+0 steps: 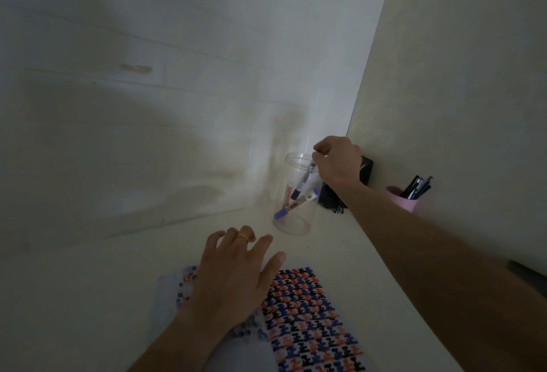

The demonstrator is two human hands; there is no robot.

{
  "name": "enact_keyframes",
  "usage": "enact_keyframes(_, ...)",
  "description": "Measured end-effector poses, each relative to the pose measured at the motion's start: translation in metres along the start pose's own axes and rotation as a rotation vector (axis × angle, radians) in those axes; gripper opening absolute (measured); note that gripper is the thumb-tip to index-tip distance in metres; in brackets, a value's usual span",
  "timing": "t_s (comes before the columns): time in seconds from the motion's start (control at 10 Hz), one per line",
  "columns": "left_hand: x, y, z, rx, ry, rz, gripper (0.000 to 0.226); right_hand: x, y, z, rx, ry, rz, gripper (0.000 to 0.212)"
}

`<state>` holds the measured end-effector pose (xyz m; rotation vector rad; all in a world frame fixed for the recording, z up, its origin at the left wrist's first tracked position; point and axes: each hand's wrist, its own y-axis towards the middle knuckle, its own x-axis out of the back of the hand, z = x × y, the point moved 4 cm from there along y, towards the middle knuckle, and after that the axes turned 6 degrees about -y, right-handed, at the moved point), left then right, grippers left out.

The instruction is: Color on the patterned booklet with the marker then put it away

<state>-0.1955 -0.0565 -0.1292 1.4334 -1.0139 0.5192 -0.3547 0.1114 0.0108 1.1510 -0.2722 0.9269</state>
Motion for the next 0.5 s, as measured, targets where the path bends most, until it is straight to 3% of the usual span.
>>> enact_keyframes(0.3,-0.005,0.000,0.002,-0.001,-0.011,0.036,0.054,-0.015,0.002,-0.004,0.000,-0.035,0.126,0.024)
enact_keyframes(0.5,-0.005,0.000,0.004,0.009,-0.009,0.034,0.057,0.011,-0.029,-0.003,0.068,0.044,0.077,0.026)
